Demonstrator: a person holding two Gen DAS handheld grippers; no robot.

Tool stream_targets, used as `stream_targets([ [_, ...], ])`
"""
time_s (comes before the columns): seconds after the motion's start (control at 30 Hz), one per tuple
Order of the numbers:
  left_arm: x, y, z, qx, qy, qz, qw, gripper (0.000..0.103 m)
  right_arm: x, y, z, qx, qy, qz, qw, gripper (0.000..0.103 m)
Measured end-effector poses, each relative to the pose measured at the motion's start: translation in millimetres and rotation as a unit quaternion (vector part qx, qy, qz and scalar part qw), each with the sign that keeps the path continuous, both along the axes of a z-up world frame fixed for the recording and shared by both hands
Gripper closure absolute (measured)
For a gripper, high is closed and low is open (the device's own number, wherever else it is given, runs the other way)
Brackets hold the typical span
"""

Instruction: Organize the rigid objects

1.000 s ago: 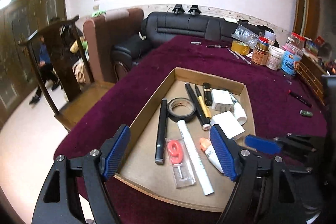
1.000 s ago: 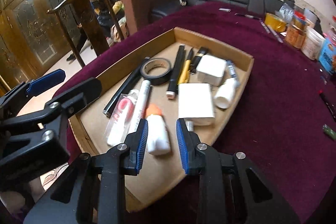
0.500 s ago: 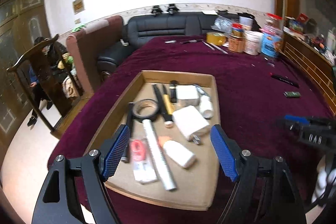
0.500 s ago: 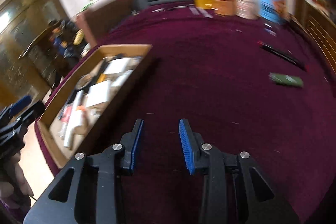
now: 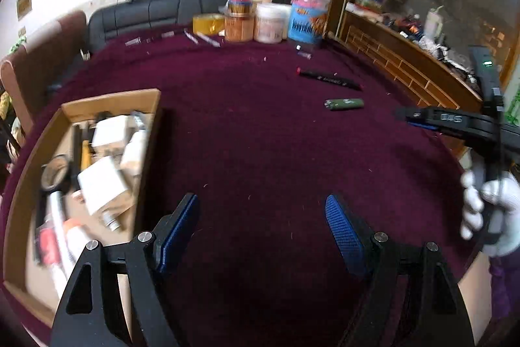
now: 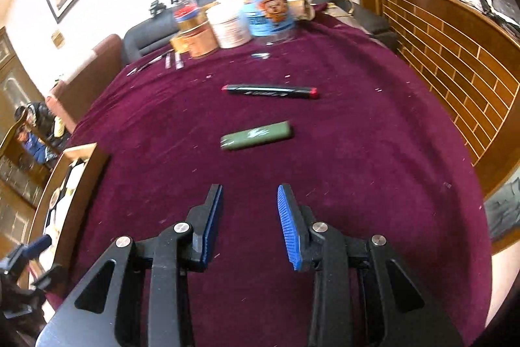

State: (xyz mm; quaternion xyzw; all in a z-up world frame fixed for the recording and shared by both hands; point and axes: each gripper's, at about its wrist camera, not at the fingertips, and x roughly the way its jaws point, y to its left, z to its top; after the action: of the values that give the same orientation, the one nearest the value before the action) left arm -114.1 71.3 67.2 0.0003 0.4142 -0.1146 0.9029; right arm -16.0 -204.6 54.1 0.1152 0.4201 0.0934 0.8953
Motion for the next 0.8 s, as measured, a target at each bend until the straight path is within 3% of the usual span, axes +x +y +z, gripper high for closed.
stream_targets([
  [0.17, 45, -12, -12, 0.002, -0.004, 0.025, 0.9997, 0.029, 31, 5, -9, -0.004, 0.018, -0.003, 1.000, 0.071],
  [0.3, 68, -12, -44, -0.010, 0.040, 0.034, 0.9985, 0.029, 68, 1, -23, -0.008, 0.037, -0.028, 0.999, 0.071],
  [0.33, 74, -12, -51, -0.015, 0.059, 0.030, 0.9977, 0.023, 79, -4, -26, -0.004, 0.041, -0.040, 0.998, 0.071],
  [0.37, 73, -12, -48, -0.026, 0.046, 0.023, 0.9984, 0.013, 88, -7, -30, 0.001, 0.045, -0.049, 0.998, 0.071],
  [0.47, 77, -7, -55, -0.057, 0.059, 0.010, 0.9966, 0.002, 115, -13, -42, 0.013, 0.058, -0.064, 0.996, 0.071],
  [0.6, 78, 3, -59, -0.097, 0.058, 0.008, 0.9935, 0.002, 116, 8, -49, -0.005, 0.061, -0.024, 0.998, 0.068],
  [0.67, 79, 6, -61, -0.110, 0.057, 0.007, 0.9922, 0.002, 105, 26, -47, -0.009, 0.074, 0.025, 0.997, 0.068],
  [0.8, 77, 3, -54, -0.097, 0.058, 0.007, 0.9936, 0.002, 74, 55, -48, 0.064, 0.133, 0.125, 0.981, 0.068],
])
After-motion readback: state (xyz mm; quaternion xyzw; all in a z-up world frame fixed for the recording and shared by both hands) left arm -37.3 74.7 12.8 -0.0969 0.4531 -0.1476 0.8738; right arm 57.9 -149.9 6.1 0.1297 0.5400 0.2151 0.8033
